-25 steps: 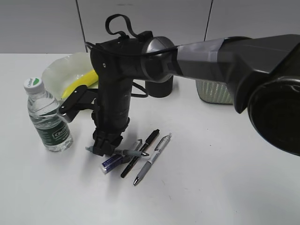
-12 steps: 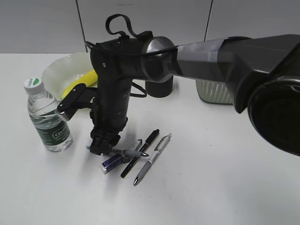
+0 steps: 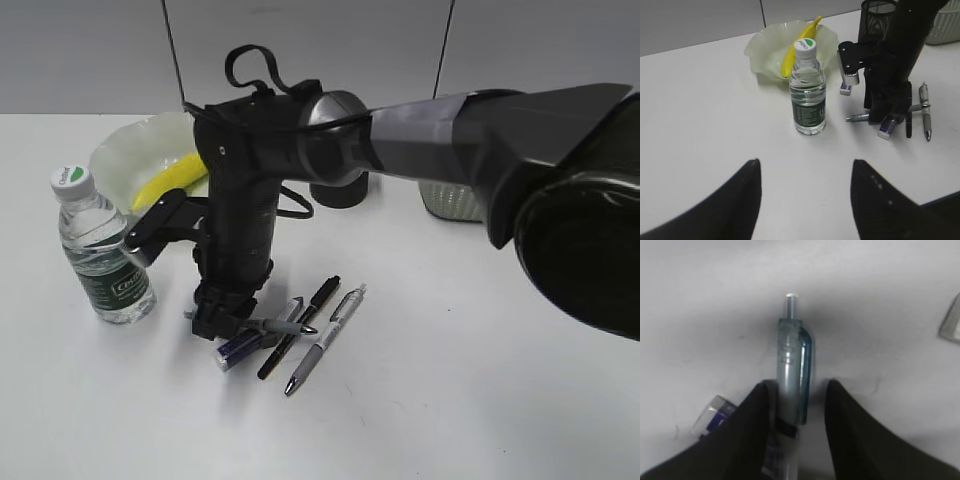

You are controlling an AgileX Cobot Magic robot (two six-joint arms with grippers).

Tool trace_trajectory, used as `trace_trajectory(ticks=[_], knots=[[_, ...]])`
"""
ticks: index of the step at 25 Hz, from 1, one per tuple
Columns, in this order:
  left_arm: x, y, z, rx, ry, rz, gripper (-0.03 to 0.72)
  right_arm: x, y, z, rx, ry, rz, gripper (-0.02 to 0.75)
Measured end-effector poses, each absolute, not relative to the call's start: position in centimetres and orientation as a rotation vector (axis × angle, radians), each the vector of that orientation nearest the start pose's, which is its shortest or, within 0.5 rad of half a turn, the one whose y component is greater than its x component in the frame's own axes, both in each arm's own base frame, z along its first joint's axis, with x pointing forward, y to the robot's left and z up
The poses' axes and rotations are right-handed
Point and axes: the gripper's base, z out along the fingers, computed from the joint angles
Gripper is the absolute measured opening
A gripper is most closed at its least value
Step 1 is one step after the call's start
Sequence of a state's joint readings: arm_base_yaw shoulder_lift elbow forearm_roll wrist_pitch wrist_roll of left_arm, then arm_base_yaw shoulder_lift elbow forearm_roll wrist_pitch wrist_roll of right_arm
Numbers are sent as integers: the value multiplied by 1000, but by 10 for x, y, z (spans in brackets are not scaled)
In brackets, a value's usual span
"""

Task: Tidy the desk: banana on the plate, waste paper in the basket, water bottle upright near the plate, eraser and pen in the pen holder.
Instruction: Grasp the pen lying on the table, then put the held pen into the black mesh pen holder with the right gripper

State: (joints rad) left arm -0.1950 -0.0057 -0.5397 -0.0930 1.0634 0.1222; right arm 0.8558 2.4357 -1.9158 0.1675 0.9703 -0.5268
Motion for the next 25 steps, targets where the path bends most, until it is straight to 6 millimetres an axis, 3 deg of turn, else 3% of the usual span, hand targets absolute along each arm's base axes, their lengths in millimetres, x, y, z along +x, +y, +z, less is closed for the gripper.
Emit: trace_trajectory(ticks=[5, 8, 14, 19, 25], knots=[[-12, -5, 288, 323, 1975, -157, 426, 313, 380, 97, -1801, 2400, 256, 281], [-12, -5, 288, 323, 1975, -157, 424, 314, 381, 98, -1796, 2401, 256, 128], [-12, -5, 288, 323, 1975, -157, 423, 320, 383, 118, -1765, 2436, 209, 132], [-12, -5, 288, 323, 1975, -157, 423, 324, 377, 159, -1678, 2449, 213, 132], [-12, -5, 288, 323, 1975, -157, 418, 361, 337, 239, -1284, 2399, 270, 132]])
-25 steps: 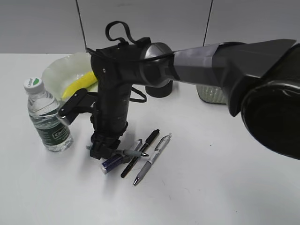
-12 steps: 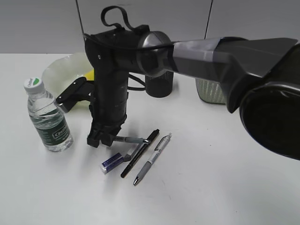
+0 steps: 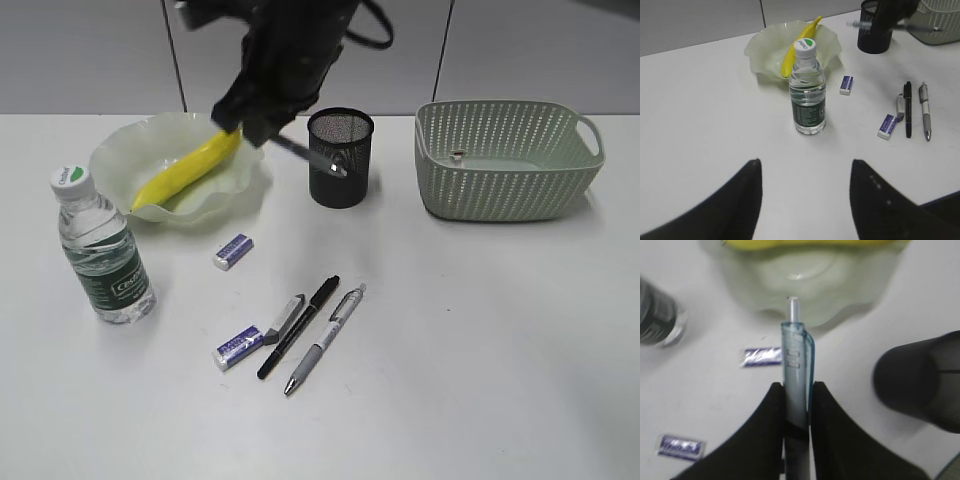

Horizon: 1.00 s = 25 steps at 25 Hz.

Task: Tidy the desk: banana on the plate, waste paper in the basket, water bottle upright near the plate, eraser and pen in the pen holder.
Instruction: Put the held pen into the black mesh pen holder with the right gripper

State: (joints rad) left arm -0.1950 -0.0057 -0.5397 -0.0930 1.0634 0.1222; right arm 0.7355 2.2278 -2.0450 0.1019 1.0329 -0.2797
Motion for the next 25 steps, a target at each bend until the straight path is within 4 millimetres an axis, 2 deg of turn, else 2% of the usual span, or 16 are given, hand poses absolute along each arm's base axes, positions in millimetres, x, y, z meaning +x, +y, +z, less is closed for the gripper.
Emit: trace_trajectory(ticks=[3, 5, 9, 12, 18, 21, 25], knots=[[-12, -5, 288, 323, 1975, -157, 418, 387, 310, 269, -1085, 2312, 291, 132], [-12, -5, 288, 323, 1975, -157, 418, 405, 292, 281, -963, 2264, 314, 132], [-12, -5, 288, 323, 1975, -157, 417, 435, 266, 286, -754, 2173, 376, 132], [-12, -5, 288, 323, 1975, -157, 417, 445, 258, 281, -649, 2119, 408, 132], [-12, -5, 288, 323, 1975, -157, 417, 441, 250, 258, -518, 2062, 431, 132], [-12, -5, 288, 323, 1975, -157, 417, 429, 238, 264, -437, 1975, 419, 132], [-12, -5, 288, 323, 1975, -157, 417, 419, 223, 259, -330, 1828, 368, 132]])
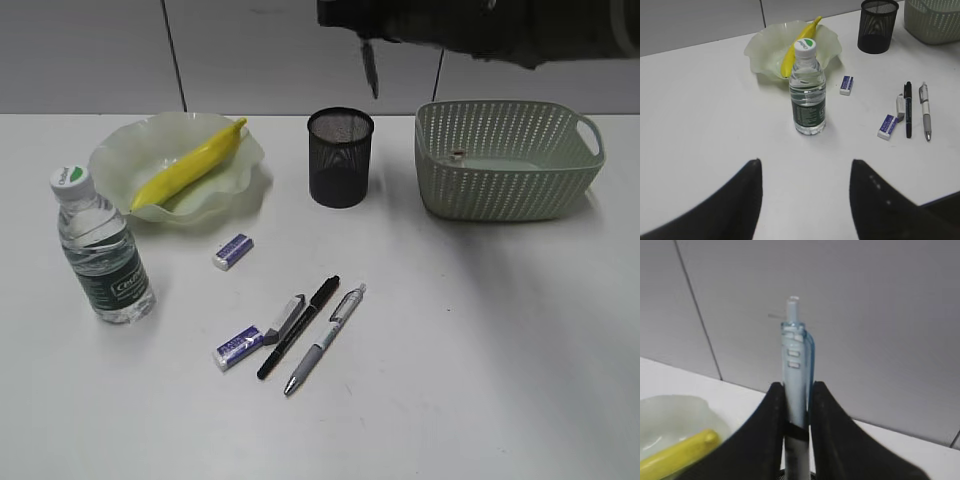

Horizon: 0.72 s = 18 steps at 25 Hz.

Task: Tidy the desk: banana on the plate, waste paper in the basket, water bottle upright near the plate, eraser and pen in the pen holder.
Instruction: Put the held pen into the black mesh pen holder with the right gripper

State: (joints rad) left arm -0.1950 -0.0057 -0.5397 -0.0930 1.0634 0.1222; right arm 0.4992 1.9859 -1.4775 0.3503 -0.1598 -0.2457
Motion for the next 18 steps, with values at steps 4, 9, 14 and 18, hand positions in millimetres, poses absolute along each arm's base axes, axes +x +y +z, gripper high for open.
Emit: trace_trajectory(ticks=[4, 9, 14, 18], knots=[[-12, -5, 288, 323, 1975, -157, 417, 425, 219, 236, -273, 1735, 318, 132], [-12, -5, 288, 323, 1975, -157, 417, 433, 223, 208, -245, 1724, 338, 132], [-12, -5, 288, 323, 1975, -157, 417, 437, 227, 191, -255, 1670, 361, 132], [-12, -5, 288, 322, 1976, -158, 417, 441, 229, 179, -258, 1625, 356, 132]])
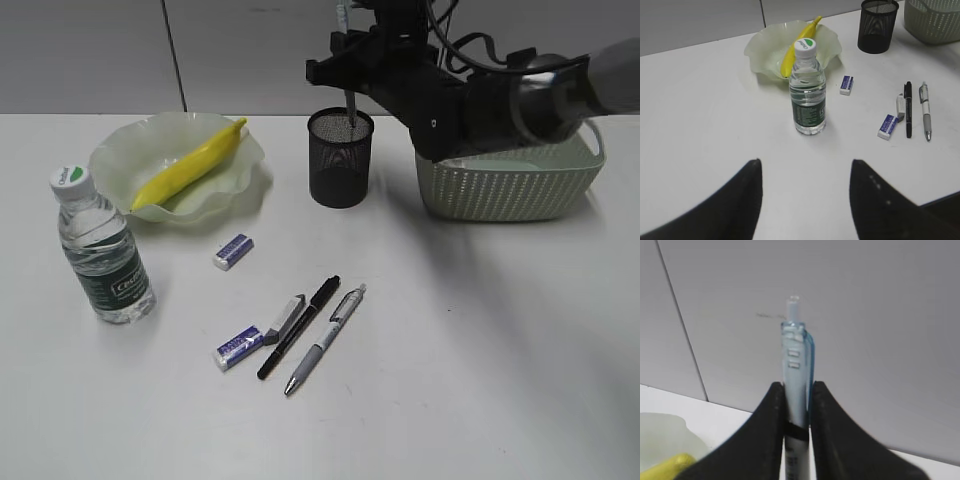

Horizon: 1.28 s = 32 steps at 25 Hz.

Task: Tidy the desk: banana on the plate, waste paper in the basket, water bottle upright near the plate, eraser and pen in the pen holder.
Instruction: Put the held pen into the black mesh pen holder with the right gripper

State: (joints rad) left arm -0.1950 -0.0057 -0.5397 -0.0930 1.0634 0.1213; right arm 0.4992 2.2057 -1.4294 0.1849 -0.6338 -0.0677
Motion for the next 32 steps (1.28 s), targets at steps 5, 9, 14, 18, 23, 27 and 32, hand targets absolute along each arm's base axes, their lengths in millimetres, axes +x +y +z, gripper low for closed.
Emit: trace_trajectory(ticks=[5, 9, 14, 18, 23, 27, 32], knots=[[-12, -5, 288, 322, 1976, -158, 417, 448, 233, 163, -264, 1627, 354, 132], [-12, -5, 288, 322, 1976, -158, 417, 452, 238, 159, -279, 1611, 375, 165], [-12, -5, 288, 322, 1976, -158, 417, 452, 240, 153, -307, 1629, 376, 342], [-12, -5, 288, 322, 1976, -158, 417, 452, 240, 152, -312, 1639, 375, 391], [-12, -5, 288, 322, 1976, -158, 417, 446, 238, 172, -361, 1761, 361, 396], [-12, -5, 288, 322, 1976, -158, 417, 430, 233, 203, -441, 1953, 344, 398], [-12, -5, 288, 322, 1976, -158, 417, 397, 218, 235, -580, 2243, 273, 398]])
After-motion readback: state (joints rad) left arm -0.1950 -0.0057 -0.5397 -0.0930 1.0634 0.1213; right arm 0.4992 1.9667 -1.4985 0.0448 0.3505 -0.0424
